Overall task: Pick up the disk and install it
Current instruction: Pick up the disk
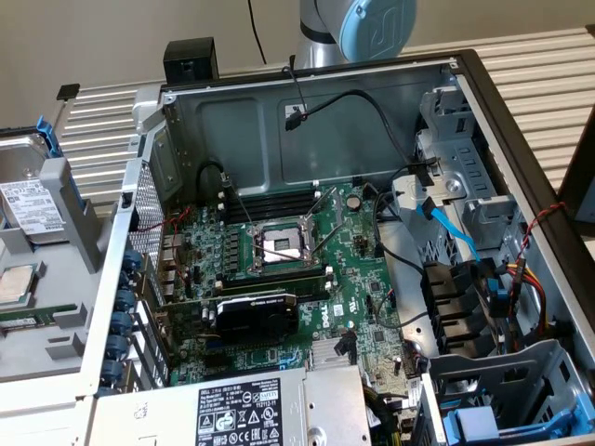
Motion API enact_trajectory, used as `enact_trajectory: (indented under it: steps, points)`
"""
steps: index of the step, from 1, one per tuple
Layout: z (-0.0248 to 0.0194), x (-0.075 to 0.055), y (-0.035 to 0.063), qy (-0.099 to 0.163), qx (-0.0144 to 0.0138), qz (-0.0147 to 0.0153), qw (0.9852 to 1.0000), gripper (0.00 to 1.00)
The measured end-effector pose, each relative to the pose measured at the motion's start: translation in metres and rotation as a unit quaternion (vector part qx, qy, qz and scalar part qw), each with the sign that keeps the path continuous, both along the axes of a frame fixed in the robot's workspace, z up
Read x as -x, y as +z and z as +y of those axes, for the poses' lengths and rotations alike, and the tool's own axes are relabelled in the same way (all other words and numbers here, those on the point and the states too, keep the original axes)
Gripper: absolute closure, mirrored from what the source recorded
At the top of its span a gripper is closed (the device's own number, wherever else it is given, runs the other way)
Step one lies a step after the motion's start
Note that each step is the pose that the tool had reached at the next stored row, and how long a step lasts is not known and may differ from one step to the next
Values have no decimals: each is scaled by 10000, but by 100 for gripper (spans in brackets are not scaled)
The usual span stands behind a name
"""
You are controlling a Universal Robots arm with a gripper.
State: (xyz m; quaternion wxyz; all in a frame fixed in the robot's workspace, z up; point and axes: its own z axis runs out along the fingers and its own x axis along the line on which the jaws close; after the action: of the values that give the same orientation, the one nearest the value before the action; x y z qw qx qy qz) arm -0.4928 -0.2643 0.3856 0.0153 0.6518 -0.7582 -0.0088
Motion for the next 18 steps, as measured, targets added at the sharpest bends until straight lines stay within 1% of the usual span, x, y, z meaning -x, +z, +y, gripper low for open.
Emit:
enact_trajectory:
  steps: [1, 4, 6, 8, 9, 10, 13, 14, 15, 17, 18]
  points:
    - [0, 0, 0, 30, 0, -3, 10000, 89]
    - [0, 0, 0, 287, 0, -14, 9996, 89]
    - [0, 0, 0, 470, 0, -30, 9989, 89]
    - [0, 0, -1, 655, 1, -51, 9978, 89]
    - [0, 0, -2, 723, 1, -57, 9974, 89]
    - [0, 0, -3, 780, 0, -62, 9969, 89]
    - [0, 3, -2, 803, 1, -64, 9967, 89]
    - [0, 8, -3, 806, 2, -75, 9967, 89]
    - [1, 15, -5, 811, 6, -127, 9966, 89]
    - [0, 22, -7, 823, 17, -266, 9962, 89]
    - [0, 28, -8, 830, 21, -322, 9960, 89]
